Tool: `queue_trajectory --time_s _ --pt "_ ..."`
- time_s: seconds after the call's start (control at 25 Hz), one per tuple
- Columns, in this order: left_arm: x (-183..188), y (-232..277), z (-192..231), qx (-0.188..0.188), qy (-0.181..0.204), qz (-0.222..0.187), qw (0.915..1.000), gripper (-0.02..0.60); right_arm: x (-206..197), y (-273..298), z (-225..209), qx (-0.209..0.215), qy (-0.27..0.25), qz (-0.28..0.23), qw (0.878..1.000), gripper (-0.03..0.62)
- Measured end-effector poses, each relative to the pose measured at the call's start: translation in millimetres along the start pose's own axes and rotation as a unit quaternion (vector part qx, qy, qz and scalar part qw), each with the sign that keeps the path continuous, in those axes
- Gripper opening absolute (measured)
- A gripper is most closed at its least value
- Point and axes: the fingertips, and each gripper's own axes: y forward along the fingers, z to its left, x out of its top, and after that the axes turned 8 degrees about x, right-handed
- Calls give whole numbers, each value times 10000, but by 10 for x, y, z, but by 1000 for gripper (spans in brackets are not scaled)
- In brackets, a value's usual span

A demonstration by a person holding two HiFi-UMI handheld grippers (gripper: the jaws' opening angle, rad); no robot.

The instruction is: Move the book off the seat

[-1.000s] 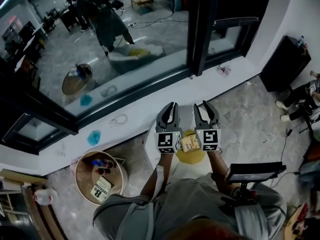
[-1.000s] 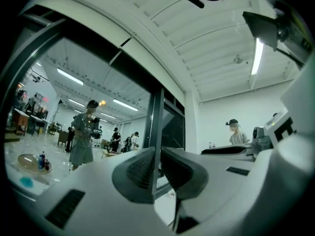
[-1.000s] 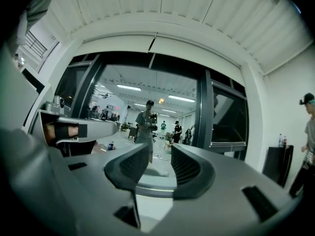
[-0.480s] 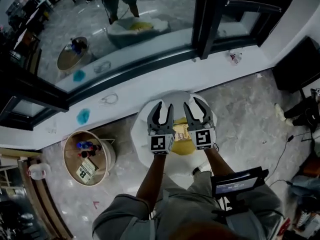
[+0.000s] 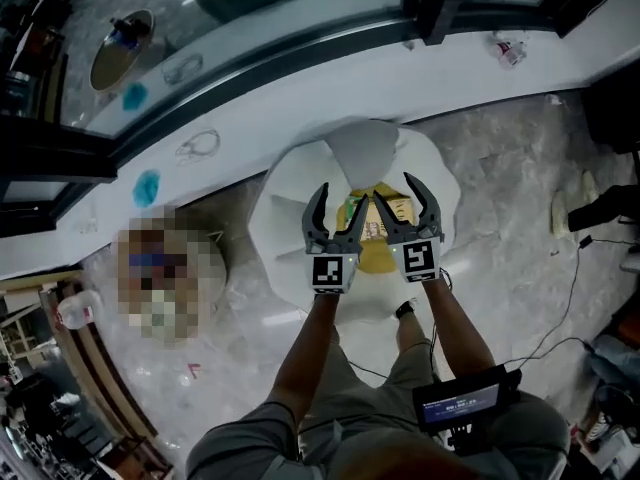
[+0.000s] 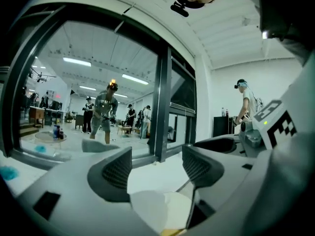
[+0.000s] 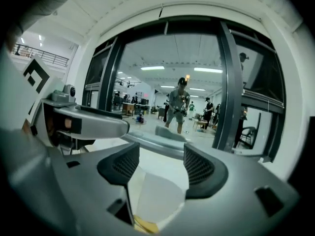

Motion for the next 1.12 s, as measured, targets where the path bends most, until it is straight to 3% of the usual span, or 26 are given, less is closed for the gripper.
queue_trajectory --time_s 0.28,0.48,0.88,1.12 --pt "-1466 260 0 5 52 585 9983 346 -1306 282 -89 -29 36 286 9996 290" --pt "-2637 355 -15 67 -118 1264 9919 365 -2355 378 -41 201 231 664 9973 307" --pt "-4431 129 -349 -282 -485 2472 9673 394 -4097 376 47 507 665 1623 9832 331" --pt "-5279 3 -419 -284 -583 3056 9500 409 -5125 219 28 387 1212 2435 9615 347"
